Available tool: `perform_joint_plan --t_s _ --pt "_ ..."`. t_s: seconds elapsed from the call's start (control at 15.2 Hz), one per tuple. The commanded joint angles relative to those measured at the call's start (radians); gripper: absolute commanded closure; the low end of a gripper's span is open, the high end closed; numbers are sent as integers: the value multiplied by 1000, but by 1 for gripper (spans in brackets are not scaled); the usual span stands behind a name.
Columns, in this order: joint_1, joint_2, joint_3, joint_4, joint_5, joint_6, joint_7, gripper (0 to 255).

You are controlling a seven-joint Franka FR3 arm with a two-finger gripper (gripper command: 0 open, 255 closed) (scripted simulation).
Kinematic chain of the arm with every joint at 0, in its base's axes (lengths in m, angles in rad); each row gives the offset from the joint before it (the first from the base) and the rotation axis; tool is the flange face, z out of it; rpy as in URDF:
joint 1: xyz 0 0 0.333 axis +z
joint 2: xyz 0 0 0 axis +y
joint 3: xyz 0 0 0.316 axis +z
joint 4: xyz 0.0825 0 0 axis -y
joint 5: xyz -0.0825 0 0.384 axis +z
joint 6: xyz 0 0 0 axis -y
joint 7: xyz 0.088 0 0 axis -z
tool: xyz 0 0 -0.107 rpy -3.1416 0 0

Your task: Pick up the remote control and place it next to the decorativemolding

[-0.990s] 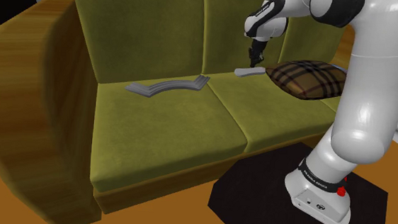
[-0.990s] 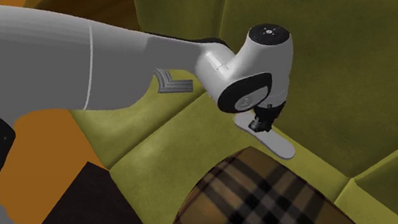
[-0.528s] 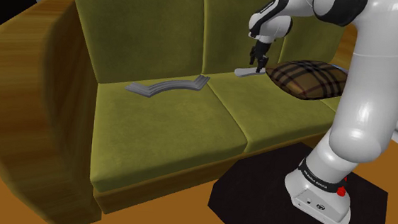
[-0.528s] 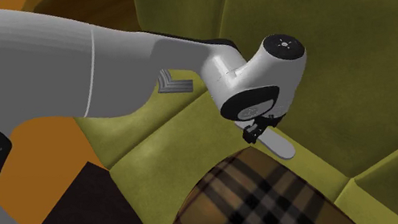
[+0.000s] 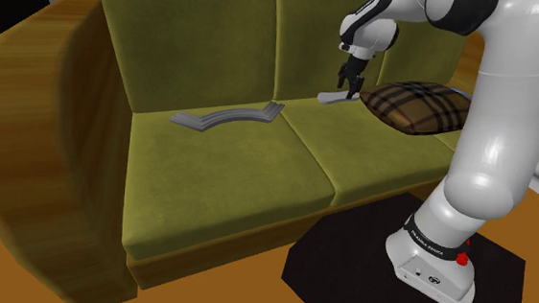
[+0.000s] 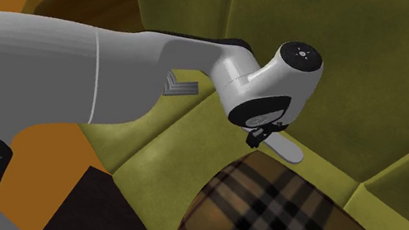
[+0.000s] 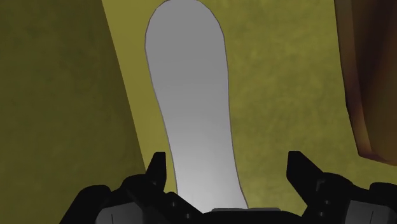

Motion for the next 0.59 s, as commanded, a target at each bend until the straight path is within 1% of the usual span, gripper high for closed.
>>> perform_joint_plan --t_s 0.0,0.33,0.4,0.53 --pt "-1 63 1 -7 6 134 -3 0" --pt "5 64 -5 -6 10 133 -5 0" --pt "14 46 -8 -37 2 149 -2 255" --pt "2 69 -2 -23 18 153 -15 255"
